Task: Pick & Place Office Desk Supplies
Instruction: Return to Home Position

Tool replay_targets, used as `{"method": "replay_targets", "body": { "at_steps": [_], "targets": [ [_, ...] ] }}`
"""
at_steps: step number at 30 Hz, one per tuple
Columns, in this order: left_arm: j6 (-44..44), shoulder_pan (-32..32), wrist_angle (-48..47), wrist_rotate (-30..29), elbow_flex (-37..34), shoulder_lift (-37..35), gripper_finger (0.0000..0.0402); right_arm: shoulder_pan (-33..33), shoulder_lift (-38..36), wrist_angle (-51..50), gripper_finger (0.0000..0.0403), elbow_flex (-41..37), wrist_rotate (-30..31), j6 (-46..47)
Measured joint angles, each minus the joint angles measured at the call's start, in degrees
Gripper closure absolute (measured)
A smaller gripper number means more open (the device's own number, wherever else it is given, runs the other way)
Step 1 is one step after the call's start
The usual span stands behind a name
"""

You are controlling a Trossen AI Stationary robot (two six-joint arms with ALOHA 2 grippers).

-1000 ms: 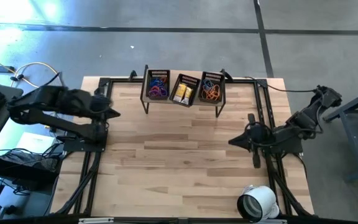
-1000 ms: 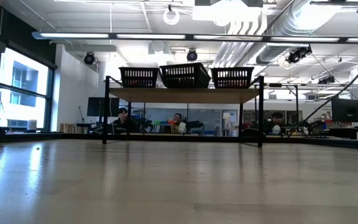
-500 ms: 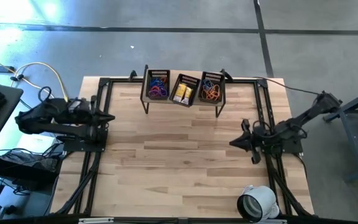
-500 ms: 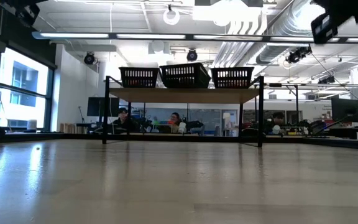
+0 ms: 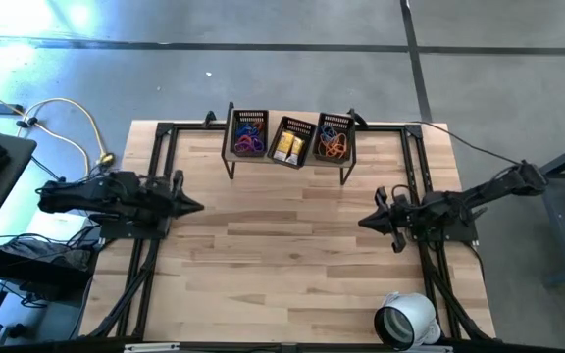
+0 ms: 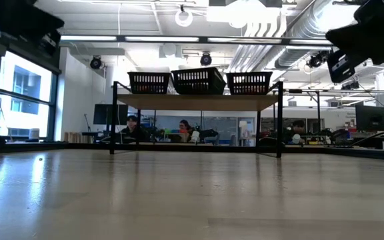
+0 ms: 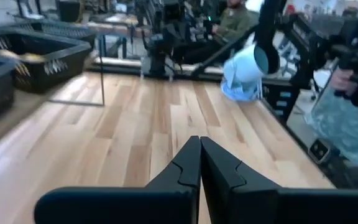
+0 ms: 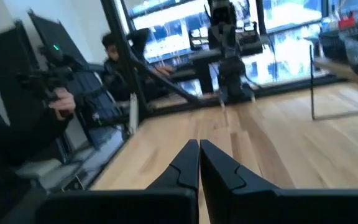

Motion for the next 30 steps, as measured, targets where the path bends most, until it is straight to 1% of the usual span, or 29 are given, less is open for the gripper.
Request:
{"method": "replay_targets", "body": {
  "at_steps": [6, 11, 17, 19, 24, 30],
  "targets": [
    [1.5, -0.1, 4.9, 2.6, -5.8, 0.0, 0.0401, -0.1, 1.8, -2.6, 0.0401, 0.0, 0.0, 0.3],
    [1.3, -0.1, 7.8, 3.0, -8.7, 0.0, 0.0401, -0.1, 2.5, -2.6, 0.0401, 0.0, -0.1, 0.1],
    [1.1, -0.1, 12.1, 9.5, -11.9, -0.6, 0.0401, -0.1, 2.5, -2.8, 0.0401, -0.1, -0.1, -0.9],
    [0.9, -0.1, 14.5, 9.5, -13.7, -1.0, 0.0401, -0.1, 2.5, -3.1, 0.0401, -0.1, -0.1, -0.9],
    [-0.2, -0.1, 21.4, 6.5, -18.4, -1.5, 0.0401, -0.1, 2.5, -3.8, 0.0401, -0.1, 0.0, -1.0],
    [0.2, -0.1, 21.6, 4.7, -18.9, -0.1, 0.0401, -0.1, 2.5, -4.9, 0.0401, -0.1, -0.1, -0.9]
  ]
}}
